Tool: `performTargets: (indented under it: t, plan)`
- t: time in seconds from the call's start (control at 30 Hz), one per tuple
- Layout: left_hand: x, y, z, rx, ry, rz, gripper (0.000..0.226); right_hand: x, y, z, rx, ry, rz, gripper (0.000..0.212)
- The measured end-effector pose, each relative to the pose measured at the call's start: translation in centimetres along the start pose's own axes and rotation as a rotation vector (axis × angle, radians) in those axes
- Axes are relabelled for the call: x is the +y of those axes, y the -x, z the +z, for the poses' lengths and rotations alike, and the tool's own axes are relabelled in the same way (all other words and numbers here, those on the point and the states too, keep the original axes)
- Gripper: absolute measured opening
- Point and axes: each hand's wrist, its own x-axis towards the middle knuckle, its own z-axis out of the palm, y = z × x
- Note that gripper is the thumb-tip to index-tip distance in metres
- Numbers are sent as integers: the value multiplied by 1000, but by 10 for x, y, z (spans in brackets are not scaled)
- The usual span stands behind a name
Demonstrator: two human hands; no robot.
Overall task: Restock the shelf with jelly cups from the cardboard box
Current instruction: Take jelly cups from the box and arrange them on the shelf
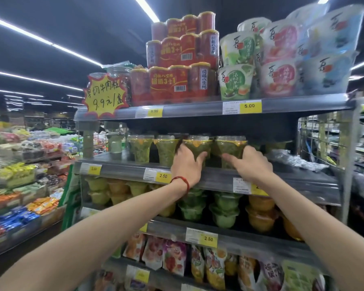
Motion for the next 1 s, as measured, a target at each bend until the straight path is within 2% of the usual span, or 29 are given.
performTargets:
  t: [0.13,0.33,0.47,0.57,0.7,0.83,1.0]
  plan:
    - [-1,0,2,18,-25,-13,70,0,1,-2,-56,7,-3,58]
    - [1,2,1,-54,-44,-11,76,1,13,-7,-79,93,-50,51]
    - [1,-1,-1,-88,-150,-30,80,-8,30,-9,-89,107,-50,48]
    - [4,-4,-3,-134,-212,-46,76,-8,45,-13,-122,105,-76,51]
    - [2,2,-9,-124,-271,-24,65,-11,70,-17,-69,34,-87,54]
    - [-4,29,-25,-150,-92,52,64,-25,96,-3,-6,-168,-120,48]
    - [-39,71,-64,-168,52,155,47,-57,128,40,-26,-318,-116,37]
